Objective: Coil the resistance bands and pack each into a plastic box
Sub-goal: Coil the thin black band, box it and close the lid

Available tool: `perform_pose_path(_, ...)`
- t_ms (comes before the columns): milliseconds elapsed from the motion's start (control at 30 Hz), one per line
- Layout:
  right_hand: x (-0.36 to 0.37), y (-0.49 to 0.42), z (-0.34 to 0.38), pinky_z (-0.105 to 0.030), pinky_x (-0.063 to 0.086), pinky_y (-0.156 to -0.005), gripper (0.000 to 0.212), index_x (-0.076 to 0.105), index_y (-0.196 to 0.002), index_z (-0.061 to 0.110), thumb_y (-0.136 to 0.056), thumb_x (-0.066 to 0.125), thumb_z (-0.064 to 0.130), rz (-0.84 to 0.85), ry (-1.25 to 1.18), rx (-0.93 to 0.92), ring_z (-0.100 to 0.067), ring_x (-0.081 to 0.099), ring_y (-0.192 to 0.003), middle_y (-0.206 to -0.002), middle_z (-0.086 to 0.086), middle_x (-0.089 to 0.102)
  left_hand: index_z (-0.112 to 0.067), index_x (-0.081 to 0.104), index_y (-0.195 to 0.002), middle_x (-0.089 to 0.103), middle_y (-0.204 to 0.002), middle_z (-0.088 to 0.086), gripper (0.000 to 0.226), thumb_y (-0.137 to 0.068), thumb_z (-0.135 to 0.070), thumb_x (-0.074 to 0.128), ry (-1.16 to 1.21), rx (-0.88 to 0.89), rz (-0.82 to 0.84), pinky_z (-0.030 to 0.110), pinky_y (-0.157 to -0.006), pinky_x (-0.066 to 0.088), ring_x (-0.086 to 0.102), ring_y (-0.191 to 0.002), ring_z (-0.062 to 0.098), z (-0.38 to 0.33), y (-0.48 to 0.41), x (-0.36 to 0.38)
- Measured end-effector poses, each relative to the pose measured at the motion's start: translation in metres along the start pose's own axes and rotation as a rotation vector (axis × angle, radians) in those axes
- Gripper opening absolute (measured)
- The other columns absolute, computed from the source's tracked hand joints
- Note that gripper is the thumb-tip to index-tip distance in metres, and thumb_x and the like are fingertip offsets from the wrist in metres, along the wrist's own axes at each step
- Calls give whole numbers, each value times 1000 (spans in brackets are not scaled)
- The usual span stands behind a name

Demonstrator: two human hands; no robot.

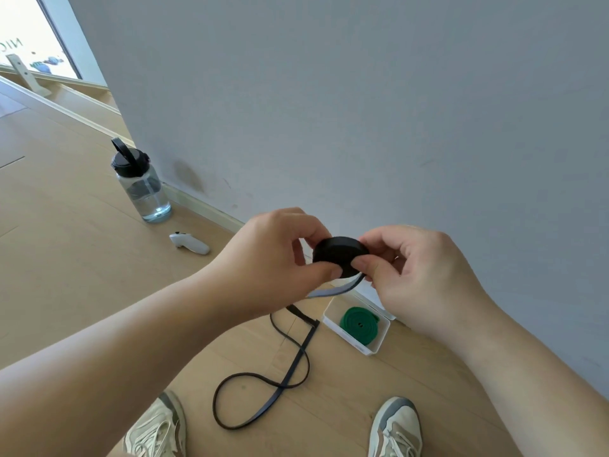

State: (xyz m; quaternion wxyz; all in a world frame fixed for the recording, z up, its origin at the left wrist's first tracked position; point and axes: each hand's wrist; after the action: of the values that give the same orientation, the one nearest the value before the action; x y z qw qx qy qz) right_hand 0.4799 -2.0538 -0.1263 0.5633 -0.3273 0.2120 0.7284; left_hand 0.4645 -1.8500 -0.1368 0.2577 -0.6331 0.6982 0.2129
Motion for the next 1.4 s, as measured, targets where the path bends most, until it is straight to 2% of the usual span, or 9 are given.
perform_pose_path(100,2,0,-1,-10,46,-62,16,77,-93,24,-90,74,8,-9,95,-101,-6,63,-77,-77,13,67,-36,75,-97,69,-86,-14,18,-85,-23,81,-8,129,5,27,-73,55,65,-80,8,1,-2,2)
perform_pose_path(267,-2,-1,-1,-16,55,-72,17,79,-96,33,-87,80,18,9,-154,33,-10,69,-77,-81,9,75,-32,73,-89,76,-84,-13,15,-84,-24,85,190,-100,26,13,-69,55,69,-73,1,1,-4,-6)
perform_pose_path(400,-3,-3,-3,-27,62,-77,13,78,-91,31,-91,77,18,-1,-232,103,-12,74,-75,-78,11,78,-20,69,-96,80,-87,-1,17,-87,-17,83,445,-174,91,32,-80,64,78,-78,14,-2,-2,-10)
perform_pose_path(567,5,-2,-5,-10,48,-62,16,77,-91,27,-91,74,11,38,65,12,-2,64,-71,-72,12,70,-37,70,-104,68,-89,-19,18,-90,-27,77,-95,71,34,21,-67,54,67,-76,7,3,0,-3)
perform_pose_path(733,7,-4,-3,-17,51,-69,19,78,-96,26,-92,72,8,-8,129,-77,-7,66,-78,-81,11,71,-36,71,-94,70,-78,-12,17,-89,-21,77,33,22,23,22,-63,52,62,-70,9,4,-1,-4)
perform_pose_path(1000,1,0,4,-11,52,-65,15,77,-91,33,-91,75,17,27,-60,30,-3,69,-72,-75,16,73,-28,64,-102,76,-92,-6,14,-95,-19,73,197,-63,148,39,-86,62,74,-81,7,6,2,-7)
perform_pose_path(1200,13,0,3,-39,55,-65,11,70,-84,25,-88,72,15,53,258,-86,-14,61,-71,-75,9,63,-32,71,-109,64,-91,-14,29,-87,-14,71,-201,232,55,30,-68,51,56,-74,5,6,1,5)
perform_pose_path(1333,3,2,0,-13,52,-67,17,73,-95,35,-85,83,25,58,-10,121,1,68,-79,-83,14,74,-36,67,-96,71,-84,-12,16,-91,-23,76,-39,-12,65,31,-70,58,67,-72,7,5,-3,-2)
perform_pose_path(1400,0,1,-3,-17,53,-72,8,77,-93,34,-89,79,27,54,-96,162,1,71,-77,-80,16,77,-33,63,-97,76,-86,-6,18,-92,-22,77,113,-111,88,39,-79,63,74,-75,9,4,-4,-5)
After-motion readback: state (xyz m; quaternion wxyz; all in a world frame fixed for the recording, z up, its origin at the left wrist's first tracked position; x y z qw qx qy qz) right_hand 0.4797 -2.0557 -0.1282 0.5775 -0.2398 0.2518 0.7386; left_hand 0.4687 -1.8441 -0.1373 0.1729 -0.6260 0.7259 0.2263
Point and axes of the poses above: each hand's wrist, its own y-axis away from the middle knuckle, its own x-axis out of the palm, z = x × y
